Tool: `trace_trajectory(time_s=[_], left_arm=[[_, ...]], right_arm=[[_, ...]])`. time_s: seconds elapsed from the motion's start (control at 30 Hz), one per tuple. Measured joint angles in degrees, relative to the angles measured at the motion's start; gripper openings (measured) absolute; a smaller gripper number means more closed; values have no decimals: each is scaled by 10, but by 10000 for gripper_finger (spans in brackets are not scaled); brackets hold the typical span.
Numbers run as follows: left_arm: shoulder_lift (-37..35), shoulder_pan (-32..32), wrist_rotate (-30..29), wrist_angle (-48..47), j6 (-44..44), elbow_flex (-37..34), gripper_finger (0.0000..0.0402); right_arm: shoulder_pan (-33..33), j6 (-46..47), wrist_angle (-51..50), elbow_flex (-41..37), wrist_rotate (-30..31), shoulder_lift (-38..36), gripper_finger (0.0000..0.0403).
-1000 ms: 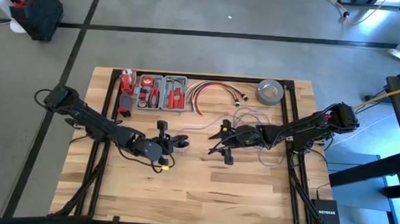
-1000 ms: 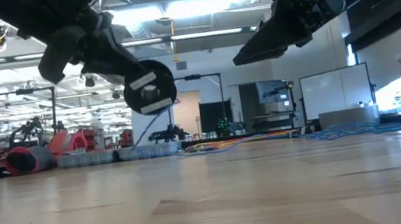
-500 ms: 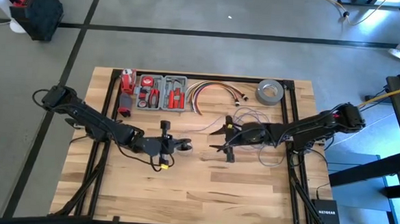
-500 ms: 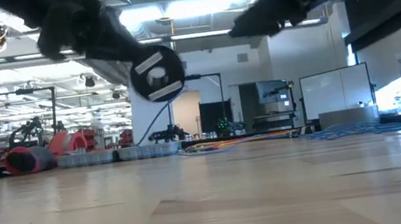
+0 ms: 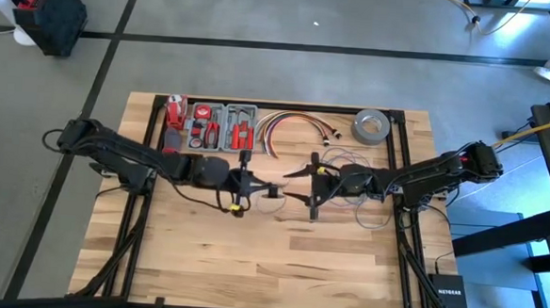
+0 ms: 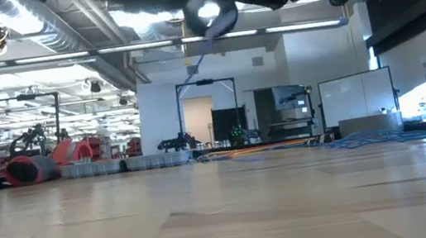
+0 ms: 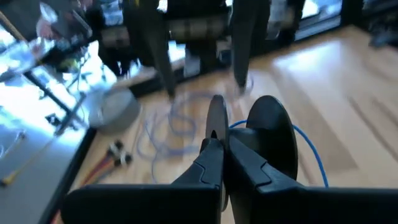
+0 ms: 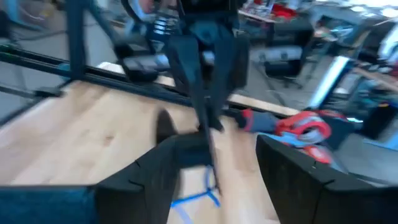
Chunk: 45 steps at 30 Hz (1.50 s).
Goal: Coil cords
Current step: Coil the blue wire onto the black spool
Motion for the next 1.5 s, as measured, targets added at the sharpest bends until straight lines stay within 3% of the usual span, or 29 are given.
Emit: trace_trajectory(time_s=[0.17, 0.37, 0.8, 0.93, 1.1, 1.23, 1.4, 1.5], left_arm=[[0, 13, 41, -19, 4, 36, 0], [0, 9, 43, -21, -2, 36, 0], [2, 10, 41, -27, -7, 36, 0], [2, 10, 39, -28, -11, 36, 0], [2, 1, -34, -33, -18, 36, 0], [0, -5, -98, -12, -13, 36, 0], [10, 3, -106, 31, -22, 36, 0], [26, 12, -124, 51, -35, 36, 0]], right_arm=[[0, -15, -2, 22, 32, 0, 220], [0, -8, -36, 23, -14, 0, 220], [0, 5, -47, 23, -16, -1, 220], [5, 5, -93, 23, 25, -35, 220], [46, 31, -220, 38, 132, -119, 220], [72, 125, -285, 40, 148, -147, 220], [71, 194, -282, 4, 153, -114, 220], [71, 207, -211, -28, 157, -73, 220]])
